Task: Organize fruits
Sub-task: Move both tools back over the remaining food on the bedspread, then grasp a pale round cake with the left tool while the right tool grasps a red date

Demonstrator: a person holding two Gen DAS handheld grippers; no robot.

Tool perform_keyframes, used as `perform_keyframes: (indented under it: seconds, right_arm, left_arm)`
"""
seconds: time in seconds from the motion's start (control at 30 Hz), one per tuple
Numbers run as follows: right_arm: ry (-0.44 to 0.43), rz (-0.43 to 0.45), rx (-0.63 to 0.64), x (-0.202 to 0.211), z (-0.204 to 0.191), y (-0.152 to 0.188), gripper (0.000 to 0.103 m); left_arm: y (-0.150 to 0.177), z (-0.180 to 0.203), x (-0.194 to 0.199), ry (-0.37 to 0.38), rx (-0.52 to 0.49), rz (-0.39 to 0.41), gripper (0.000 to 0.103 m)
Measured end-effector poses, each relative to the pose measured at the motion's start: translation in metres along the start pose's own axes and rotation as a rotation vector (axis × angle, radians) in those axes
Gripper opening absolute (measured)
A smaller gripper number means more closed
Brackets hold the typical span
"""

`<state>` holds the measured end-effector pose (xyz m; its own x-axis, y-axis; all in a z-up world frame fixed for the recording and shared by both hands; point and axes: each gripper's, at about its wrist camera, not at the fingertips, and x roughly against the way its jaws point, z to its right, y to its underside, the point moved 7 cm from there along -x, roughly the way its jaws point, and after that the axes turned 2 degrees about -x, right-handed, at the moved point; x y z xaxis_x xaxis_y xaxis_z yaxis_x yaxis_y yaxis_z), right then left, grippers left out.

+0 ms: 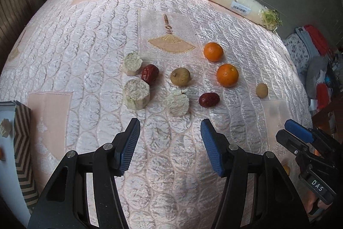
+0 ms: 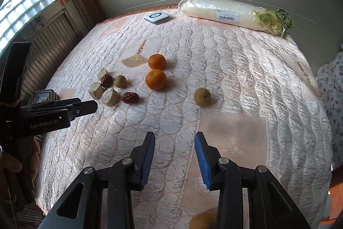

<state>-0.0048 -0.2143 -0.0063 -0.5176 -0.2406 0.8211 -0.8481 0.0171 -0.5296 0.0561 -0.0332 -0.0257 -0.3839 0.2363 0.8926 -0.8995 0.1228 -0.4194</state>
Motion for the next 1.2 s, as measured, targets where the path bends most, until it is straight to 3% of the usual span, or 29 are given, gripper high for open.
perform_keyframes:
  seconds: [0.37, 0.43, 0.47, 0.57, 0.93, 1.2]
  right_arm:
    - [-0.014, 0.005, -0.026, 0.001, 0.014, 0.0, 0.037]
    - [-0.028, 0.003, -0.024, -0.001, 0.012, -0.003, 0.037]
    - [-0.032, 0.002, -0.017, -0.003, 0.009, -0.004, 0.037]
    - [-0.043, -0.002, 0.002, -0.009, 0.0, -0.009, 0.037]
    - [-0.088, -0.028, 0.045, -0.039, -0.041, -0.03, 0.037]
    - [-0.113, -0.058, -0.009, -0.069, -0.069, -0.043, 0.037]
  left_arm:
    - [-0.014, 0.01, -0.029, -0.035, -0.063, 0.0, 0.058]
    - [-0.015, 0.011, -0.03, -0.035, -0.076, 0.008, 0.051]
    - [-0.016, 0.011, -0.031, -0.033, -0.084, 0.013, 0.04]
    - [-0.018, 0.008, -0.032, -0.041, -0.081, 0.011, 0.028]
    - [-0.008, 0.0, -0.006, -0.072, -0.073, 0.032, 0.028]
    - [0.002, -0.02, 0.013, -0.095, -0.022, 0.041, 0.028]
